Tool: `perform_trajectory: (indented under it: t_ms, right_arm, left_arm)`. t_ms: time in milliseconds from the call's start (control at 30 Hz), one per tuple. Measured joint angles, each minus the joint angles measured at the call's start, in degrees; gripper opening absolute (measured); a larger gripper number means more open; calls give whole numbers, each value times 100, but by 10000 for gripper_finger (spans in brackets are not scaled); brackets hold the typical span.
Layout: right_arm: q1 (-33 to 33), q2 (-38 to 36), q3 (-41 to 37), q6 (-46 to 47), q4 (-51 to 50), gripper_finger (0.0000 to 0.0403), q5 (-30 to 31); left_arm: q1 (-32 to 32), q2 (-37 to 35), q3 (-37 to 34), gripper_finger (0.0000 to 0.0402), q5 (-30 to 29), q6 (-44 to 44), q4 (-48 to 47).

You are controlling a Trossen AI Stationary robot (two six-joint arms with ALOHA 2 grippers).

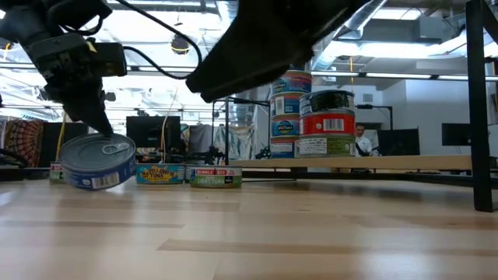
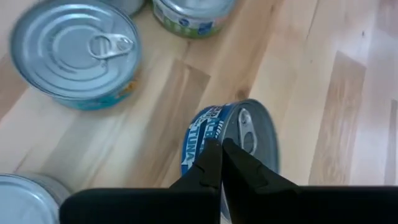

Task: Stack canned seafood by type on shelf
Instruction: Stack the blue tuna can on top of the blue tuna can on the shelf

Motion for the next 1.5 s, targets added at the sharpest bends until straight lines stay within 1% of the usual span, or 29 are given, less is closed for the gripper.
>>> perform_trajectory:
  t_ms: [67,200,367,433,500,700,833,967,1133,1200,1300,1400,1467,1500]
  right_arm:
    - [-91,107,10,-327,254,301,102]
    - [-248,396,-2,-1268,827,305,147]
    - [-341,464,15,-1704,1296,308,175]
    - [-384,492,4,-1722,1234,310,5]
    - [-426,508,2,-1548,1231,318,-172]
    - [-461,531,4,-1058,1218,347,-242]
    - [-459,531,4,-1273,1250,348,-243]
    - [-479,531,4,-992,1152,336,-243]
    - [-445,573,8,-970,1154,327,-244]
    - [-408,674,78,-995,1141,327,-248]
    - [-398,863,197,-984,1134,327,-262]
    - [-404,967,261,-1001,1048,327,-243]
    - [-422,1067,430,-1013,1079,327,-262]
    - [-422,1062,473,-1054,893,327,-239]
  left_arm:
    - [-70,97,0,0,2,-2,15]
    - [-170,273,10,0,9,-6,172]
    - [-217,318,13,0,55,1,376]
    - [-224,318,13,0,100,-2,407]
    - [-268,318,13,0,119,1,491]
    - [-424,598,23,0,127,1,1053]
    - [-548,986,24,0,139,80,1368]
    - [-699,1233,30,0,140,149,1688]
    - [-853,1228,293,0,269,166,1441]
    - [-971,1190,449,0,236,278,1183]
    - [-1191,1187,671,0,-83,337,745]
    - [-1480,1207,713,2,-481,58,380]
    - [-1710,1238,704,11,-716,-166,266]
    - [-1838,1254,682,21,-824,-283,185]
